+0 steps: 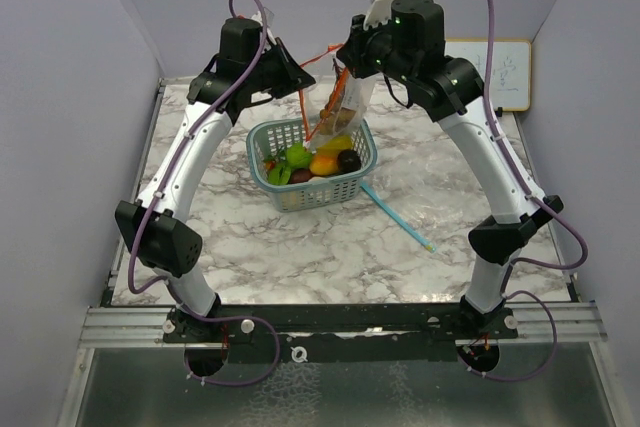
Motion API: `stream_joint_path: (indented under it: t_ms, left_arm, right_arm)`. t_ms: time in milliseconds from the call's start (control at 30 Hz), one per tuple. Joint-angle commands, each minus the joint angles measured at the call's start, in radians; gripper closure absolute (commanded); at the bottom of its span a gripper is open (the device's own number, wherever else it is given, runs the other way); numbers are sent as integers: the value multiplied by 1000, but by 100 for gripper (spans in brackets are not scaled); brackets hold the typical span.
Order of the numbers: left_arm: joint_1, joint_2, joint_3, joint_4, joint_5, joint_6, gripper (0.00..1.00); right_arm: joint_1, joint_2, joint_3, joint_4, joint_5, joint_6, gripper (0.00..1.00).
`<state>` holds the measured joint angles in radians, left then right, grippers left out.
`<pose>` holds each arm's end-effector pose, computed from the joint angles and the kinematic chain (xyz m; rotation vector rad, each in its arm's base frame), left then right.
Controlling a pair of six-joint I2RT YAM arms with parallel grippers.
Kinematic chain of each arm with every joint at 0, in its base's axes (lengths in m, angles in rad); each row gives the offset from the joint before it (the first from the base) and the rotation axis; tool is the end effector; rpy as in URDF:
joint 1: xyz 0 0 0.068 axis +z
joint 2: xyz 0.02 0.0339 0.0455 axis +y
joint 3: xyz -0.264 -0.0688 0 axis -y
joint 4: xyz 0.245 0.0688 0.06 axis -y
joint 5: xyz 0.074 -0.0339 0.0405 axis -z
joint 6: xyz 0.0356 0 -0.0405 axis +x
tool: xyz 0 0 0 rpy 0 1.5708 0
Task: Place the food in the zip-top bag and seal the zipper
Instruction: Adjust the zipper on the food storage bag, then move the bin to the center of the board.
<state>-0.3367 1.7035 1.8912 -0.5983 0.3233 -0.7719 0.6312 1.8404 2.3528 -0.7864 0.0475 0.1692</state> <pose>0.3580 -0.1373 0.4368 -0.2341 2.0979 -1.0150 0.3077 0.2228 0.5107 -0.3965 1.8334 0.5126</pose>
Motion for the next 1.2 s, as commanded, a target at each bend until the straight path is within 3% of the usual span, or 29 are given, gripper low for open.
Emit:
stream_joint_path:
  t_ms: [0,200,367,467,600,667,767,933,1167]
  left_arm:
    - [28,17,-9,-200,-127,85,100]
    - [72,-82,96,-140,-131,60,100]
    - [77,-124,384,-274,-429,203,100]
    - [77,-219,307,-223,-525,255,100]
    - [78,-327,171,-171,-625,299,100]
    - [78,-343,138,-204,-679,318,100]
    - [78,-370,57,-250,-754,325,100]
    - [78,-434,-110,-236,-848,305,100]
    - [79,-425,-152,-235,-890,321,100]
  right_arm:
    - [-32,-78,-44,9,244,-31,98]
    - [-60,-86,-70,34,93,13,98]
    - [-70,-70,-75,60,-49,43,97]
    - [-70,-53,-111,115,-273,93,90]
    - [-70,-17,-120,212,-530,142,60]
    - [-70,-15,-109,233,-562,141,46]
    - [-70,-30,-118,240,-543,122,34]
    - [-70,-74,-284,262,-543,130,32]
    - [-34,-52,-572,208,-479,113,32]
